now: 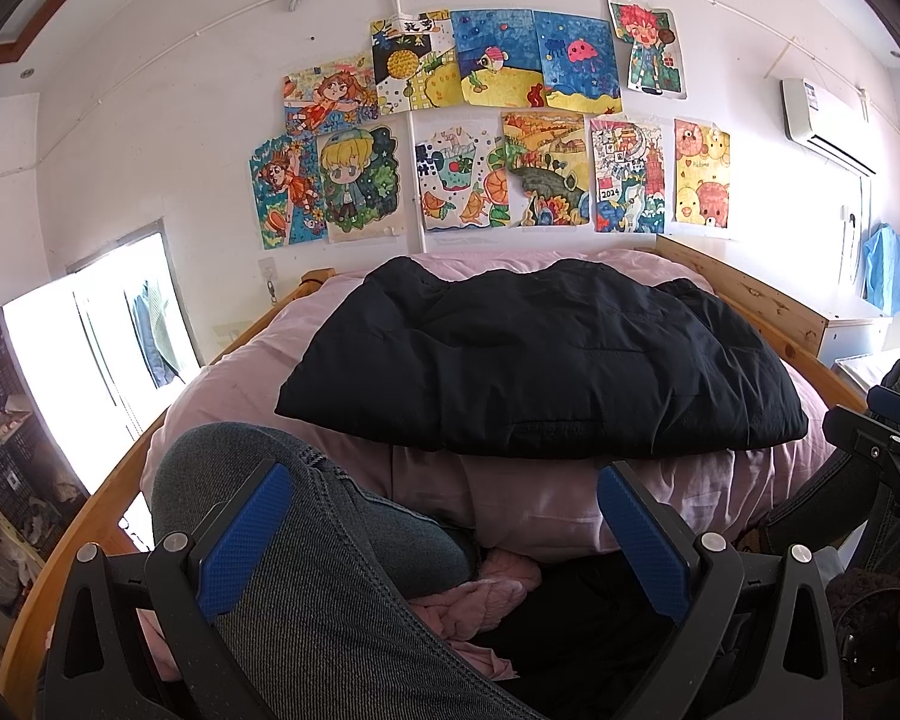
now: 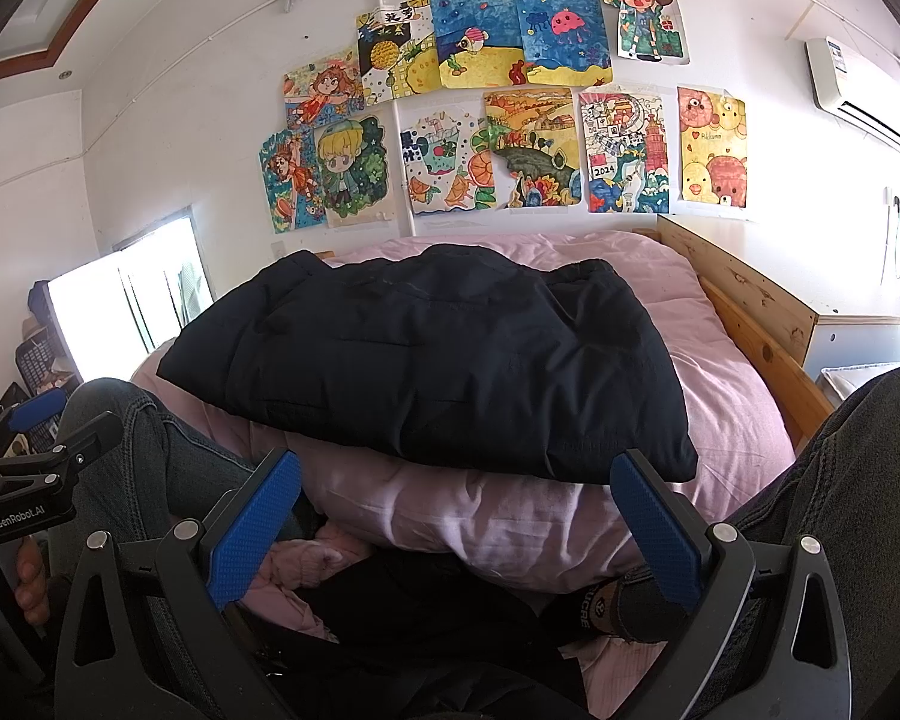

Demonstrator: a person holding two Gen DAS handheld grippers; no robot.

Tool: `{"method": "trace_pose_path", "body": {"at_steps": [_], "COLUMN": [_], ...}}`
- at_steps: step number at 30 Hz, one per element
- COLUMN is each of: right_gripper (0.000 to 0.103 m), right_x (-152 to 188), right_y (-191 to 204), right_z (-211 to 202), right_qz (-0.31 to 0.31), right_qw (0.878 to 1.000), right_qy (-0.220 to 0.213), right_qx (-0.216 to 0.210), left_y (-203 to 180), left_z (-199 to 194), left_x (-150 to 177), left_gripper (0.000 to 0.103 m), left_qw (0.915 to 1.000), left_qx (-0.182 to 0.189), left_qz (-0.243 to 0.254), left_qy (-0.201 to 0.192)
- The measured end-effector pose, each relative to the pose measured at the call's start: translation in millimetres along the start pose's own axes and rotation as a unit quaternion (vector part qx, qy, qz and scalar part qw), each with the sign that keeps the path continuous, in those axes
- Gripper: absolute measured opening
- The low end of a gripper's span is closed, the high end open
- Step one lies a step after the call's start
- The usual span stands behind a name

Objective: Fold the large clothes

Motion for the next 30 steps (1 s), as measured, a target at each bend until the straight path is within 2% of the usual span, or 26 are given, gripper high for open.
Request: {"method": "trace_pose_path", "body": {"at_steps": [30], "right_gripper": [0.102], "right_x": [0], "right_y": [0], "right_z": [-1], "right_qz": [0.0], "right_qw": [1.0], "right_qy": [-0.002], "right_qx": [-0.001], "left_y": [10], "left_z": [2], "left_x": [-1], "left_gripper": [0.103], "left_qw": [1.0], "left_qx": [0.001], "left_qz": [-0.004], "left_qy": [0.0]}}
Point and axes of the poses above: each gripper's, at about its wrist camera, not at the fingertips, and z roughly the way its jaws point, y to its left, x to its underside, the point moved 1 cm from there along z, roughly the way its jaws point, and after that the axes turned 3 degrees about x, right-handed, at the moved point
